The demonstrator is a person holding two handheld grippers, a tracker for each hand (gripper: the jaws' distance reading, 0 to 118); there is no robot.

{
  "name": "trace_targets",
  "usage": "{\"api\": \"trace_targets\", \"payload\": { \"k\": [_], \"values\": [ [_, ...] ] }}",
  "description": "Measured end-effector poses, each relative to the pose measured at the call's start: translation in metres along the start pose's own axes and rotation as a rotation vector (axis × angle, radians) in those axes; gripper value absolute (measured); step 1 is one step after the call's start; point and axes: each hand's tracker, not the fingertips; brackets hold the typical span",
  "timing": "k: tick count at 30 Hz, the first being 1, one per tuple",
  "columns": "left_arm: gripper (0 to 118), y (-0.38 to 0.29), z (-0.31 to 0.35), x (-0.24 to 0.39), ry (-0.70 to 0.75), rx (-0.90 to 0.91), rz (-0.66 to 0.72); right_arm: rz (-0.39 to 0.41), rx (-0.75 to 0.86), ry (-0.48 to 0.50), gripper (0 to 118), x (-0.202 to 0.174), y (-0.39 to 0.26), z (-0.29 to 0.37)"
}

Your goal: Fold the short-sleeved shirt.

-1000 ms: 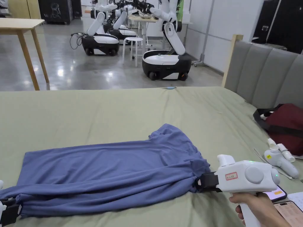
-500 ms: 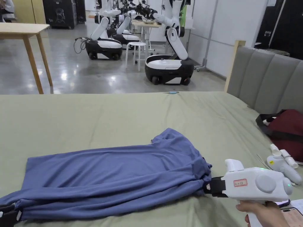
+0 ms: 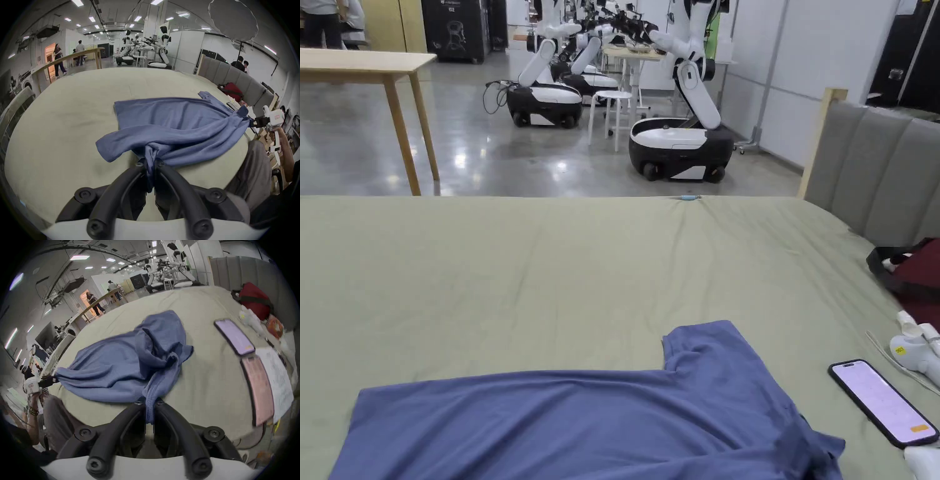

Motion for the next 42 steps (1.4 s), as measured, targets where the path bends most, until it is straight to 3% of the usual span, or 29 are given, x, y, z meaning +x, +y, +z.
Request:
{"api": "trace_targets", "payload": {
  "k": [4,6,7,8,9,10,11,12,16,18,19,20,21,22,27,31,32,34,35,36,42],
  "values": [
    [6,-0.017,-0.015,-0.006,-0.003,-0.051,0.057,0.003,-0.045,-0.043,8,0.005,-0.012,-0.023],
    [6,-0.02,-0.018,-0.007,-0.003,-0.026,0.067,-0.022,-0.009,-0.011,9,0.01,-0.012,-0.026],
    [7,-0.02,-0.017,-0.008,-0.007,-0.018,0.077,-0.023,0.003,-0.006,16,0.01,-0.011,-0.024],
    [13,-0.02,-0.014,-0.008,-0.013,0.003,0.082,-0.027,0.024,-0.005,39,0.009,-0.011,-0.02],
    [35,-0.021,-0.011,-0.008,-0.022,0.02,0.079,-0.024,0.04,-0.027,91,0.007,-0.012,-0.016],
    [70,-0.021,-0.004,-0.008,-0.022,0.052,0.059,-0.016,0.048,-0.052,116,0.007,-0.013,-0.009],
    [106,-0.021,0.003,-0.009,-0.031,0.064,0.059,-0.011,0.068,-0.076,118,0.003,-0.016,0.003],
    [118,-0.022,0.008,-0.01,-0.037,0.06,0.063,-0.002,0.126,-0.083,116,0.0,-0.02,0.015],
    [117,-0.016,0.053,-0.001,-0.013,0.175,0.107,0.009,0.226,-0.131,115,-0.031,-0.036,0.072],
    [114,-0.01,0.07,0.001,-0.007,0.23,0.136,0.041,0.284,-0.091,111,-0.044,-0.043,0.093],
    [103,-0.005,0.075,0.003,-0.014,0.275,0.133,0.042,0.29,-0.066,100,-0.049,-0.045,0.098],
    [72,-0.005,0.071,-0.005,0.004,0.286,0.118,0.031,0.284,-0.071,79,-0.053,-0.046,0.1],
    [9,0.003,0.066,-0.006,0.018,0.286,0.103,0.031,0.289,-0.079,34,-0.057,-0.046,0.098],
    [0,0.011,0.062,-0.006,0.045,0.315,0.095,0.041,0.301,-0.095,0,-0.059,-0.042,0.094],
    [0,0.076,0.019,-0.003,0.037,0.248,0.039,0.055,0.304,-0.061,0,-0.072,-0.035,0.084],
    [0,0.135,-0.044,-0.025,-0.01,0.111,0.087,0.082,0.301,-0.035,0,-0.075,-0.029,0.079],
    [13,0.149,-0.065,-0.033,-0.032,0.049,0.099,0.084,0.302,-0.028,0,-0.076,-0.028,0.079],
    [85,0.161,-0.099,-0.046,-0.02,0.057,0.079,0.084,0.305,-0.021,0,-0.076,-0.027,0.079],
    [112,0.165,-0.119,-0.053,0.014,0.01,0.07,0.085,0.307,-0.02,0,-0.076,-0.026,0.078],
    [118,0.167,-0.141,-0.065,0.043,-0.034,0.066,0.084,0.307,-0.021,0,-0.076,-0.026,0.078],
    [114,0.161,-0.212,-0.1,0.106,-0.196,0.089,0.072,0.306,-0.038,0,-0.072,-0.024,0.082]
  ]
}}
